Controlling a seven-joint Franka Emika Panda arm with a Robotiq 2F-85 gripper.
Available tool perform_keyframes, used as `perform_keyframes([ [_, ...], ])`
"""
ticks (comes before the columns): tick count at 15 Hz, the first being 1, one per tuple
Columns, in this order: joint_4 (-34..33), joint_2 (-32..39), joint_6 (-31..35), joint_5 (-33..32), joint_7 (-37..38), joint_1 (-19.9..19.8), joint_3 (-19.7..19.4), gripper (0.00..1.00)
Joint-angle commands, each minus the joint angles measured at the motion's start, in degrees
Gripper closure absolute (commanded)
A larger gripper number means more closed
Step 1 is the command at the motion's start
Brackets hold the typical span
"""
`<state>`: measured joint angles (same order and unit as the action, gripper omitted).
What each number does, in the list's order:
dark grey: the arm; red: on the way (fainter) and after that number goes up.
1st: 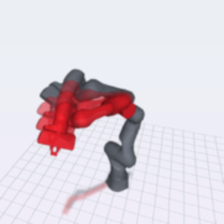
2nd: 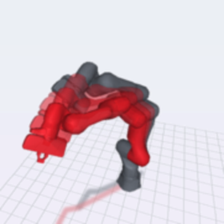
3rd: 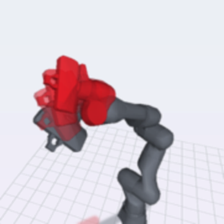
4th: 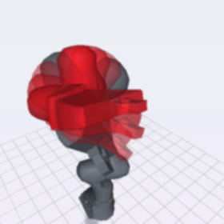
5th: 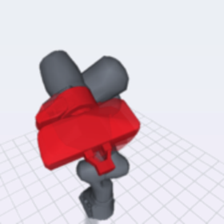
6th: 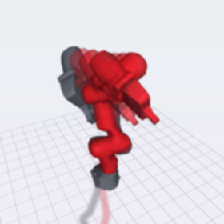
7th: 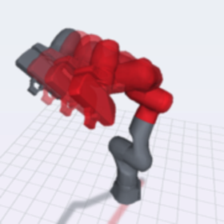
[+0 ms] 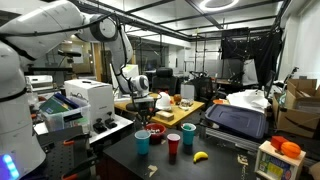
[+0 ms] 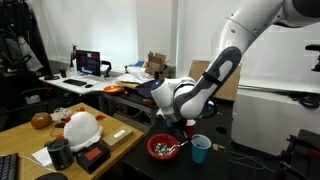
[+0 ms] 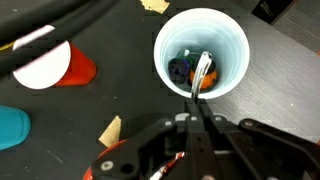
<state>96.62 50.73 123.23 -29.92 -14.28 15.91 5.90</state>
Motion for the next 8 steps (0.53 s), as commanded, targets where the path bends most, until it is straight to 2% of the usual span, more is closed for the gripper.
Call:
perform_keyframes([
  [1, -1.3, 0.2, -1.7, 0.8, 1.3, 1.1, -0.6, 0.99],
  [8, -3.4, 1.8, -0.4, 0.5, 6.6, 2.4, -1.6, 0.99],
])
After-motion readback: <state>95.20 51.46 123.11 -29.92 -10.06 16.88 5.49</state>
